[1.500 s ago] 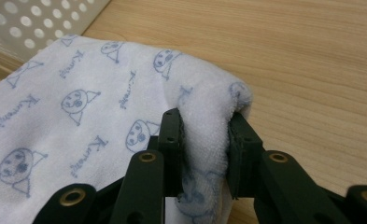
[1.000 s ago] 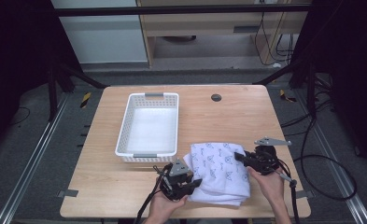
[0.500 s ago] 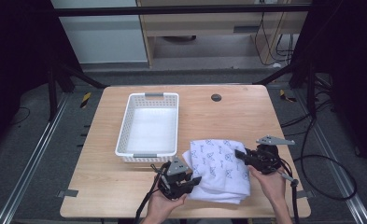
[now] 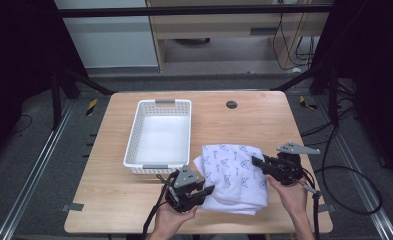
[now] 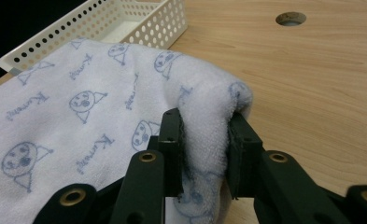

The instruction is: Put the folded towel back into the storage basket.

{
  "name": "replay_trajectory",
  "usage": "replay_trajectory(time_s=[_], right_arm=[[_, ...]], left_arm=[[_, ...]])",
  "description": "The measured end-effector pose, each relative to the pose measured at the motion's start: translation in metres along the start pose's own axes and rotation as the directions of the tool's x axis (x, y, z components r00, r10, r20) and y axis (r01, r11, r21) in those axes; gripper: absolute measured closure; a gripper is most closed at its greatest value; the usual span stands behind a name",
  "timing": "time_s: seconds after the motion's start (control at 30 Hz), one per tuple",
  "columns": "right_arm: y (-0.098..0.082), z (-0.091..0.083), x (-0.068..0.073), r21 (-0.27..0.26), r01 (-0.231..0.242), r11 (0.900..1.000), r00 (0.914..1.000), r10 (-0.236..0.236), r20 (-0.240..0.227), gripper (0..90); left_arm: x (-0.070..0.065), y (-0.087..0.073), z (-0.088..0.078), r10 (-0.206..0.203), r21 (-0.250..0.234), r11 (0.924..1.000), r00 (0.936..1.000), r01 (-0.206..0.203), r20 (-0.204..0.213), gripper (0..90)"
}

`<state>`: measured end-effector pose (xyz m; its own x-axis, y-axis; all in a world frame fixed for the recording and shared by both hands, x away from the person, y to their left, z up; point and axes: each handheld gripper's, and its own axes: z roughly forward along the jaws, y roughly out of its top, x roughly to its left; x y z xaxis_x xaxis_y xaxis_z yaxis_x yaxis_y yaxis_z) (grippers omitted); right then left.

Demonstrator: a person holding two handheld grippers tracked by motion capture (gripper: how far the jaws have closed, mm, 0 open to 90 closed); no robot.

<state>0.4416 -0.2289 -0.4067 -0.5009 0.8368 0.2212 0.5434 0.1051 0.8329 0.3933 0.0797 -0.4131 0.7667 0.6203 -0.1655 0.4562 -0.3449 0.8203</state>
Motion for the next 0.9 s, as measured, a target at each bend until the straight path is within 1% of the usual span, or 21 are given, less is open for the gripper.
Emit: replay_trajectory(time_s=[0.13, 0.47, 0.57, 0.63, 0.83, 0.9], right_arm=[[0.004, -0.002, 0.003, -0.016, 0.014, 1.000, 0.9999, -0.014, 0.002, 71.2], [0.012, -0.004, 0.009, -0.042, 0.020, 0.999, 0.9998, -0.020, 0.000, 71.3], [0.015, -0.005, 0.010, -0.052, 0.027, 0.998, 0.9996, -0.027, -0.001, 71.3], [0.019, -0.007, 0.013, -0.071, 0.035, 0.997, 0.9994, -0.036, -0.002, 71.2], [0.025, -0.008, 0.017, -0.084, 0.055, 0.995, 0.9985, -0.055, 0.003, 71.2], [0.028, -0.008, 0.019, -0.091, 0.061, 0.994, 0.9981, -0.061, 0.003, 71.2]], left_arm=[[0.001, 0.003, -0.004, 0.002, -0.013, 0.9999, 1.0000, -0.002, -0.002, 73.2], [0.003, 0.008, -0.013, 0.000, -0.032, 0.9995, 1.0000, 0.000, -0.007, 73.2], [0.003, 0.010, -0.016, -0.005, -0.048, 0.9988, 1.0000, 0.004, -0.008, 73.2], [0.003, 0.011, -0.019, -0.002, -0.053, 0.9986, 0.9999, 0.001, -0.011, 73.2], [0.003, 0.015, -0.025, 0.007, -0.070, 0.9975, 0.9998, -0.009, -0.021, 73.2], [0.004, 0.016, -0.027, 0.004, -0.077, 0.9970, 0.9997, -0.006, -0.023, 73.2]])
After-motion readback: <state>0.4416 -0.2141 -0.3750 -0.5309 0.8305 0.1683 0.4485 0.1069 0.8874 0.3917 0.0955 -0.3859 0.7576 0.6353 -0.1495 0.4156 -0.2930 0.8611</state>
